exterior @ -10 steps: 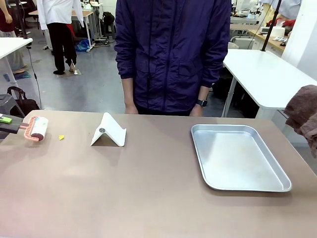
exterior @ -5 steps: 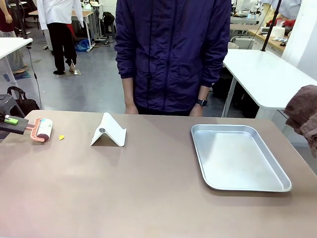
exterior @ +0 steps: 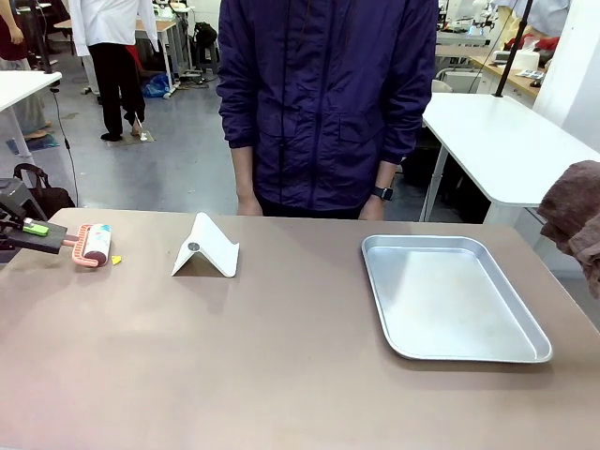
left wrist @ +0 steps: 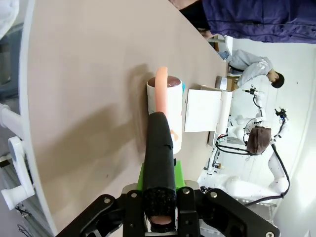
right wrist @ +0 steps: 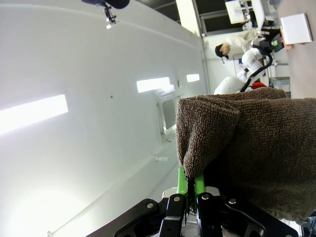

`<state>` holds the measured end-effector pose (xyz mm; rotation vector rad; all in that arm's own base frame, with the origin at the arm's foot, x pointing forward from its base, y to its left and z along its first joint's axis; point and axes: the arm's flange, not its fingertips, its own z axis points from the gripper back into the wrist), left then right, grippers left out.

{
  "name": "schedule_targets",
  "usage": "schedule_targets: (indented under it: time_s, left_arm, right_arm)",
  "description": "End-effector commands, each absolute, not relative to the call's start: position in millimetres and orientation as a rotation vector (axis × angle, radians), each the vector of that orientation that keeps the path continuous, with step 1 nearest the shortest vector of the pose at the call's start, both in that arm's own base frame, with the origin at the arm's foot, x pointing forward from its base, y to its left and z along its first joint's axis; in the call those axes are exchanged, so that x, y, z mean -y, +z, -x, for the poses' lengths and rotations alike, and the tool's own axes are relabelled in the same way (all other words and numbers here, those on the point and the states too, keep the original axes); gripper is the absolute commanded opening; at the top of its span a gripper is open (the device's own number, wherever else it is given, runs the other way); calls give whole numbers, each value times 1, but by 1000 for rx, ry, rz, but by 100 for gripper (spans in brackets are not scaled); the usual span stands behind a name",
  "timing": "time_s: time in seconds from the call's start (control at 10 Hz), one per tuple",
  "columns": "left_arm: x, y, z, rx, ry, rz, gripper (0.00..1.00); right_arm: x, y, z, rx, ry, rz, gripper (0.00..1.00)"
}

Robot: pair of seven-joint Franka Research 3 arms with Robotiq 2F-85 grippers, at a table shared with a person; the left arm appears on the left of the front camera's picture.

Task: Clean the surface of the table.
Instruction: Clean the area not pointed to by the person.

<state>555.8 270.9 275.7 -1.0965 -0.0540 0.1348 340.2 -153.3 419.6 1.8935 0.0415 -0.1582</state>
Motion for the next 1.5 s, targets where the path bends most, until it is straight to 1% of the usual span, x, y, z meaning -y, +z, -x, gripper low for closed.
schedule_targets:
  time_s: [0.0,0.2,0.4,0.8,0.9,1.0,1.2,1.3,1.4]
  left_arm:
    - [-253,253,-555,-54,105,1027,22]
    - [-234,250,-561,-33,89,1041,22]
    - [-219,252,-568,7,93,1107,22]
    - [-202,262,-569,3,86,1220,22]
    - [-202,274,-568,23,63,1277,22]
    - [-209,296,-564,27,48,1400,22]
    - [-235,342,-540,24,18,1650,22]
    - [-251,359,-518,10,4,1702,22]
    - [-271,370,-484,48,3,1681,22]
  right_arm:
    - [154,423,-340,-30,-154,-1898,6]
    - [154,423,-340,-30,-154,-1898,6]
    - [154,423,-340,-30,-154,-1898,6]
    - [154,423,-340,-30,-154,-1898,6]
    - [154,423,-340,-30,-154,-1898,6]
    - [154,423,-340,-30,-154,-1898,6]
    - [154,423,-340,-30,-154,-1898,6]
    - [154,423,-340,-30,-154,-1898,6]
    - [154,423,-340,-30,-154,-1898,6]
